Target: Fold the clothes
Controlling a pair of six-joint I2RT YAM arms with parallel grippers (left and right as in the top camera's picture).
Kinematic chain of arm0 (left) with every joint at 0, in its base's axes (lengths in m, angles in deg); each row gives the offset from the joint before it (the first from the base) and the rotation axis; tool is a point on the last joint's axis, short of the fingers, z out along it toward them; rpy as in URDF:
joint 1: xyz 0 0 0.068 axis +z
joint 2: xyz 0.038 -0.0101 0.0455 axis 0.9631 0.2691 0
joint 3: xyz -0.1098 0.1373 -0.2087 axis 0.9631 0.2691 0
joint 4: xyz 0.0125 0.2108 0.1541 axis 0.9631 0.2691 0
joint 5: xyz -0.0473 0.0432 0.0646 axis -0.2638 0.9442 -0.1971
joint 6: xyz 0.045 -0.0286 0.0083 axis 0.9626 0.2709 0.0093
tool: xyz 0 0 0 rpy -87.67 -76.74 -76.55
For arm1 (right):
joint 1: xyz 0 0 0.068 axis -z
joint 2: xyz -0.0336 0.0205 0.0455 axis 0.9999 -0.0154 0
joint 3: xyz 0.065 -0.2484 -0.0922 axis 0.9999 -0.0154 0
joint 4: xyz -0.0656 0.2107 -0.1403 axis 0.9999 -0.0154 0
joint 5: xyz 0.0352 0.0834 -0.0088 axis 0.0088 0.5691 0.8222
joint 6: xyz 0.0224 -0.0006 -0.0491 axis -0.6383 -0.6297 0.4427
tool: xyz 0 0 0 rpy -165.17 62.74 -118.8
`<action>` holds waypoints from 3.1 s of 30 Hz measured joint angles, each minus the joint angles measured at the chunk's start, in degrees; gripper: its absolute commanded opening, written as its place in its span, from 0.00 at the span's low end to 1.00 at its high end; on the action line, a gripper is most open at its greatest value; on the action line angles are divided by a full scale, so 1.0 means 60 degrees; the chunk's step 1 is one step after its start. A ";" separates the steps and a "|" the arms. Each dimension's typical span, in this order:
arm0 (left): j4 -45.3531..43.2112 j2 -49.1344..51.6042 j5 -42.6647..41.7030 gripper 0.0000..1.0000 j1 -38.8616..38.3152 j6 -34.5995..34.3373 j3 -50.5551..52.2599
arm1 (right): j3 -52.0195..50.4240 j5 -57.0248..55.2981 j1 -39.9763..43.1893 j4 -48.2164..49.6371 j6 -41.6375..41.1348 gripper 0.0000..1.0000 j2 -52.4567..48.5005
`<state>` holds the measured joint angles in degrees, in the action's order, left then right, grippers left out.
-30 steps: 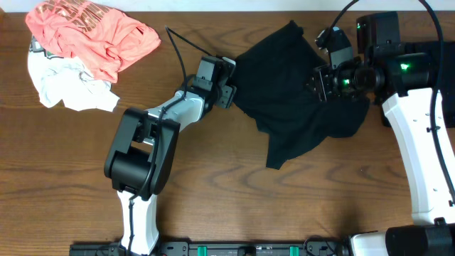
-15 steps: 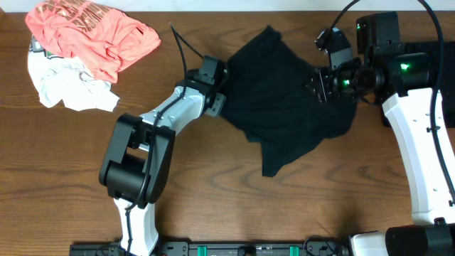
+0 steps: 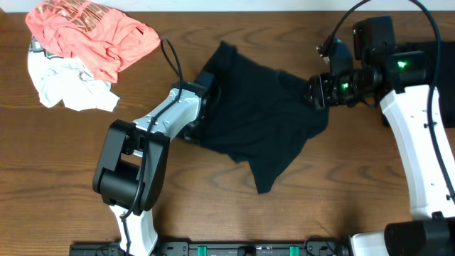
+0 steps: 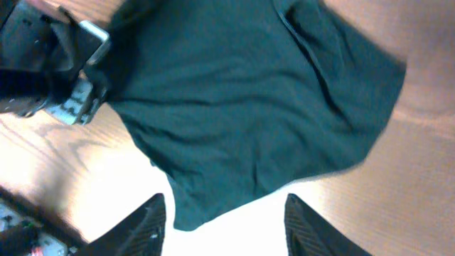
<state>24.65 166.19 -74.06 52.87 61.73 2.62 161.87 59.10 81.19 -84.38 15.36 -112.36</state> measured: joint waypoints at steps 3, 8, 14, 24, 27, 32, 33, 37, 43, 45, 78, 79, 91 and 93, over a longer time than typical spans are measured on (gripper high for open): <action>0.1038 0.0004 -0.0102 0.77 0.0007 -0.0135 0.0102 | -0.0131 -0.0058 -0.0004 -0.0277 -0.0444 0.61 -0.0164; 0.1923 0.0004 -0.0743 0.77 0.0007 -0.0197 0.0208 | -0.0816 -0.0678 -0.0025 -0.0255 -0.1297 0.61 -0.0193; 0.2007 0.0004 -0.1661 0.75 0.0007 -0.0437 0.0208 | -0.2397 -0.1271 -0.0036 0.1716 -0.1767 0.56 -0.0193; 0.1694 -0.1177 -0.2127 0.77 0.0007 -0.0754 0.0251 | -0.4269 -0.1545 -0.0284 0.4656 -0.1443 0.29 -0.0244; 0.1421 -0.2419 -0.2200 0.83 0.0007 -0.0900 0.0259 | -0.4299 -0.1606 -0.0284 0.4881 -0.1275 0.18 -0.0244; 0.0674 -0.4656 -0.2259 0.89 0.0007 -0.1045 0.0259 | -0.4302 -0.2040 -0.0288 0.4881 -0.1202 0.06 -0.0408; 0.0554 -0.4969 -0.2259 0.89 0.0007 -0.1078 0.0259 | -0.4302 -0.2091 -0.0288 0.4889 -0.1188 0.04 -0.0506; 0.0018 -0.6280 -0.2255 0.90 0.0007 -0.1144 0.0259 | -0.4306 -0.2288 -0.0291 0.4874 -0.1191 0.01 -0.1086; -0.0299 -0.7628 -0.2229 0.90 0.0007 -0.1144 0.0259 | -0.4313 -0.2422 -0.0291 0.4612 -0.1169 0.01 -0.2004; -0.0295 -0.7883 -0.2120 0.91 0.0007 -0.1144 0.0259 | -0.4320 -0.2441 -0.0291 0.4608 -0.1173 0.01 -0.2193; -0.0248 -0.8007 -0.1053 0.95 0.0007 -0.1144 0.0259 | -0.4342 -0.3195 -0.0291 0.4900 -0.1333 0.01 -0.3042; -0.0251 -0.8007 -0.1053 0.95 0.0007 -0.1144 0.0259 | -0.4342 -0.3198 -0.0291 0.4918 -0.1348 0.01 -0.3042; -0.0244 -0.8007 -0.1027 0.95 0.0007 -0.1144 0.0259 | -0.4095 -0.3843 -0.0310 0.5603 -0.1483 0.01 -0.3351; -0.0244 -0.8007 -0.1027 0.95 0.0007 -0.1144 0.0259 | -0.4033 -0.4116 -0.0306 0.5963 -0.1501 0.01 -0.3439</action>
<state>23.18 118.15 -80.22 52.92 54.86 4.17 137.67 34.40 79.36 -48.60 6.35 -132.99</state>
